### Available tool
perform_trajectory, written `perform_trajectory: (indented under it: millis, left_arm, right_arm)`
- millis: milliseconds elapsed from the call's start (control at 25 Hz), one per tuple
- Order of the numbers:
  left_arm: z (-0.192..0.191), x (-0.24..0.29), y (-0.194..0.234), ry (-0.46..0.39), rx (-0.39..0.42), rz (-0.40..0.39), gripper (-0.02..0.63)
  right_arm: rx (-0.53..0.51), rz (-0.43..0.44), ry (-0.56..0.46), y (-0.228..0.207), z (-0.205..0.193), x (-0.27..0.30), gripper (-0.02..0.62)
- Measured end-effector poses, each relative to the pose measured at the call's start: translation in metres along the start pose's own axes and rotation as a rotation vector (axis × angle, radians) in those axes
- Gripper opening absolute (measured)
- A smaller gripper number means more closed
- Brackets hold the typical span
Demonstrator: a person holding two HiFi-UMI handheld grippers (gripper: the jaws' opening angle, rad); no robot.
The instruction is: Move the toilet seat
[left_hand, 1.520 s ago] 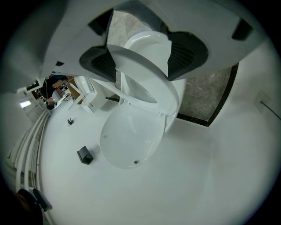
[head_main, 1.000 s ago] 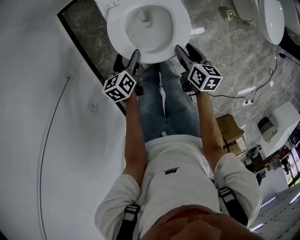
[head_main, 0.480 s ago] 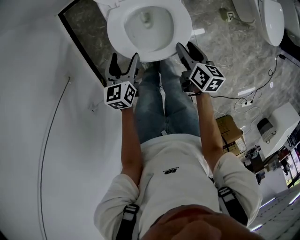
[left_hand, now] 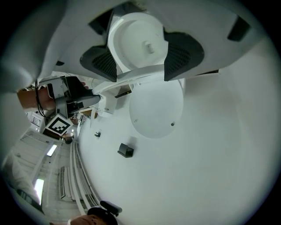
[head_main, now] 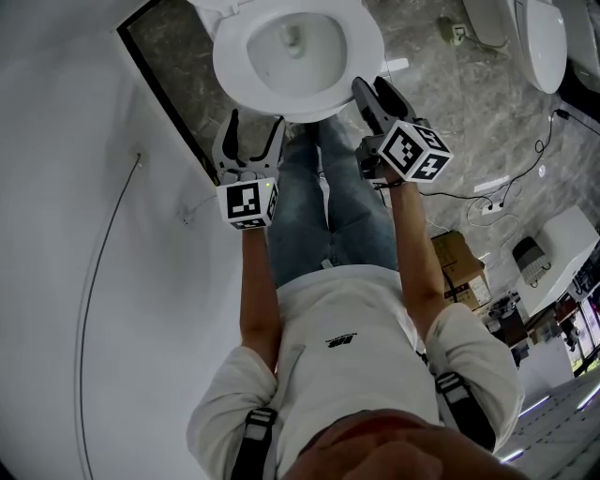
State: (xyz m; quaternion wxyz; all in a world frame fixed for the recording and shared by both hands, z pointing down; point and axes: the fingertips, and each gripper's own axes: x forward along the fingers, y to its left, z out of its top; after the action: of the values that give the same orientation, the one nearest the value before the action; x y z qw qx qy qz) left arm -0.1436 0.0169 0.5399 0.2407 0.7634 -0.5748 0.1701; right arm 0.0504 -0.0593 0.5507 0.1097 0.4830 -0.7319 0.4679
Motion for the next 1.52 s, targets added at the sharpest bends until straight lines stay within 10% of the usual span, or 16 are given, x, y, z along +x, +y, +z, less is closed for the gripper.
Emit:
perform_trajectory:
  millis: [280, 680, 1520]
  left_arm:
    - [0.008, 0.008, -0.011, 0.011, 0.122, -0.012, 0.356]
    - [0.022, 0.012, -0.016, 0.012, 0.080, 0.006, 0.303]
    - [0.057, 0.022, -0.005, -0.037, 0.037, 0.036, 0.296]
  right_arm:
    - [0.017, 0.005, -0.014, 0.002, 0.007, 0.002, 0.236]
    - [0.048, -0.008, -0.048, 0.006, 0.019, 0.001, 0.236]
    - [-0.419, 0.138, -0.048, 0.070, 0.037, -0.015, 0.181]
